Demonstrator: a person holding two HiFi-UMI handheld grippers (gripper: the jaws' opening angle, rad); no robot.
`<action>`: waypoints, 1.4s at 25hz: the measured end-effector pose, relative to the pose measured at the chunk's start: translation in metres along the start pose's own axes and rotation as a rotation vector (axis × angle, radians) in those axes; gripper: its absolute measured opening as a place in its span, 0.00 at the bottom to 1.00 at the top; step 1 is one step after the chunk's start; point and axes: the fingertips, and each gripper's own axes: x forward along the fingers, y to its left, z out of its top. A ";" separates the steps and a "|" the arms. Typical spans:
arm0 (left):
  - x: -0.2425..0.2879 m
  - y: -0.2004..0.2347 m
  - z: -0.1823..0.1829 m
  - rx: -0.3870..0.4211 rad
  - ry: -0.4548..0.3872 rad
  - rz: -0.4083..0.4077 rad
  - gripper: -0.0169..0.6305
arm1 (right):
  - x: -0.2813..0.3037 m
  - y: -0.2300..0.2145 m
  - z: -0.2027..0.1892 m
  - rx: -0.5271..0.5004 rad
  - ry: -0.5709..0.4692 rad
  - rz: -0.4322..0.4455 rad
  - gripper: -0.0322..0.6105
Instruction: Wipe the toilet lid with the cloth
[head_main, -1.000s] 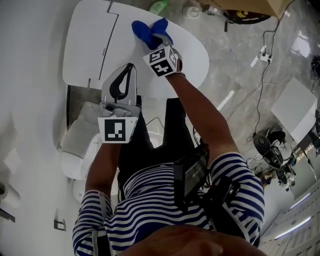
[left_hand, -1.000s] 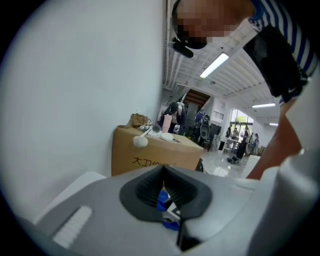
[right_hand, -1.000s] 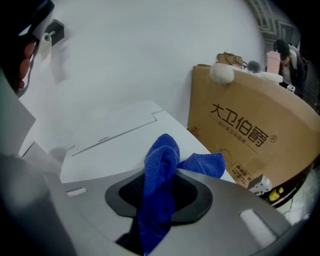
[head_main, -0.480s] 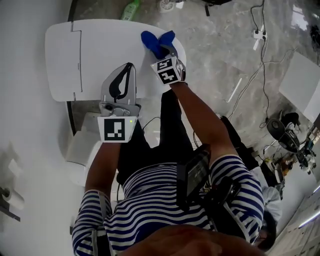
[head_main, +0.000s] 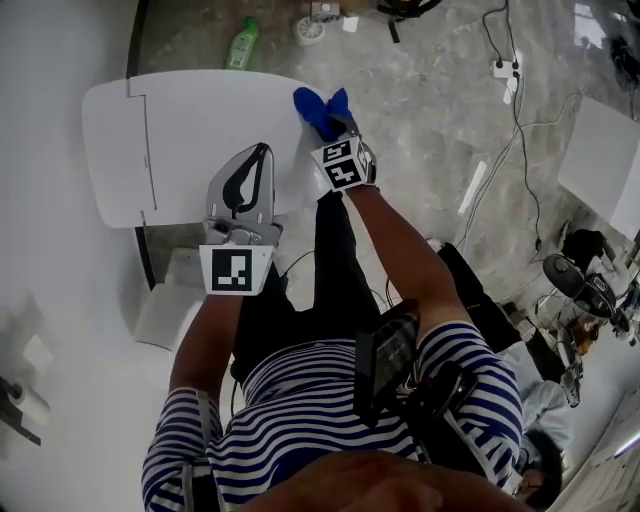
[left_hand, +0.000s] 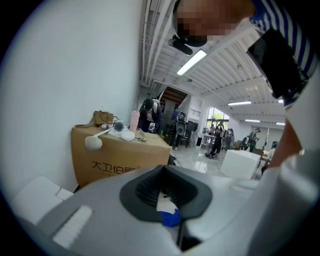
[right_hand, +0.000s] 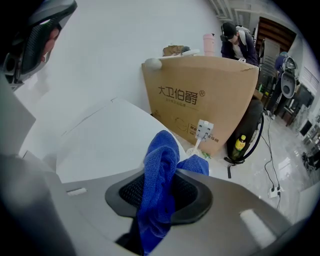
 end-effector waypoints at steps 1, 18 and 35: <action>0.001 0.000 0.001 -0.006 -0.003 0.001 0.03 | 0.001 -0.001 0.001 -0.009 0.003 0.000 0.23; -0.089 0.085 0.037 -0.077 -0.072 0.190 0.03 | -0.036 0.068 0.138 -0.176 -0.101 0.026 0.23; -0.251 0.230 0.024 -0.152 -0.118 0.465 0.03 | -0.010 0.317 0.321 -0.431 -0.246 0.232 0.23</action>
